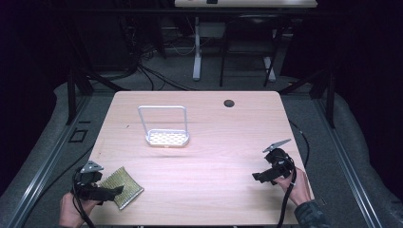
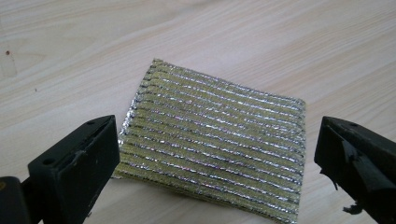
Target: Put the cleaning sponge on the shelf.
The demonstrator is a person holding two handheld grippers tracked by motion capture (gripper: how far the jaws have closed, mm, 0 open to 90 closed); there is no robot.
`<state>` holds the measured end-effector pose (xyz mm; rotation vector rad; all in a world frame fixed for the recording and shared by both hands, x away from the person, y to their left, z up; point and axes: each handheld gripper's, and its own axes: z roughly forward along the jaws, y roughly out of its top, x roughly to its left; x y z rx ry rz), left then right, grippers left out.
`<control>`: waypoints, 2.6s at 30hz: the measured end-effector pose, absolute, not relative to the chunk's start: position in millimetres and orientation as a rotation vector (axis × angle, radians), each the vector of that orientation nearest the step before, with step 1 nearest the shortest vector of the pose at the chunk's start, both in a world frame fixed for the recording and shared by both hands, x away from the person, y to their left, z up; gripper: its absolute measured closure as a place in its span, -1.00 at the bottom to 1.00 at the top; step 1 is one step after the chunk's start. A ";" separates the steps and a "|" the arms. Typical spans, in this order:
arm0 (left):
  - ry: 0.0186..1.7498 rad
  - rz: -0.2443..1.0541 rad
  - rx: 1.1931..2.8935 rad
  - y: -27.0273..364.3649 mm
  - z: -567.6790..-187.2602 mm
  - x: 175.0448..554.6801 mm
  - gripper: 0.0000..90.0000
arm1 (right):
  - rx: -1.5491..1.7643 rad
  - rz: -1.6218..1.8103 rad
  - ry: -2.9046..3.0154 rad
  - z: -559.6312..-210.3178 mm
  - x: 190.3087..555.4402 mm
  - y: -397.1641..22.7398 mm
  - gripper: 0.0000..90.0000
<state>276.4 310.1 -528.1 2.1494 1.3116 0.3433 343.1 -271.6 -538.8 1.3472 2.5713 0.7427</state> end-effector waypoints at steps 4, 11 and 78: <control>1.301 0.346 2.154 308.1 -527.7 277.2 -1.00 | 1.343 0.762 2.560 -537.8 341.8 -271.2 -0.95; 1.305 0.360 2.144 308.7 -527.3 282.0 -1.00 | 1.301 0.764 2.573 -533.9 338.6 -268.0 -0.94; 1.385 0.275 2.213 301.9 -557.6 307.9 0.30 | 1.161 0.742 2.633 -527.1 331.3 -251.1 -0.85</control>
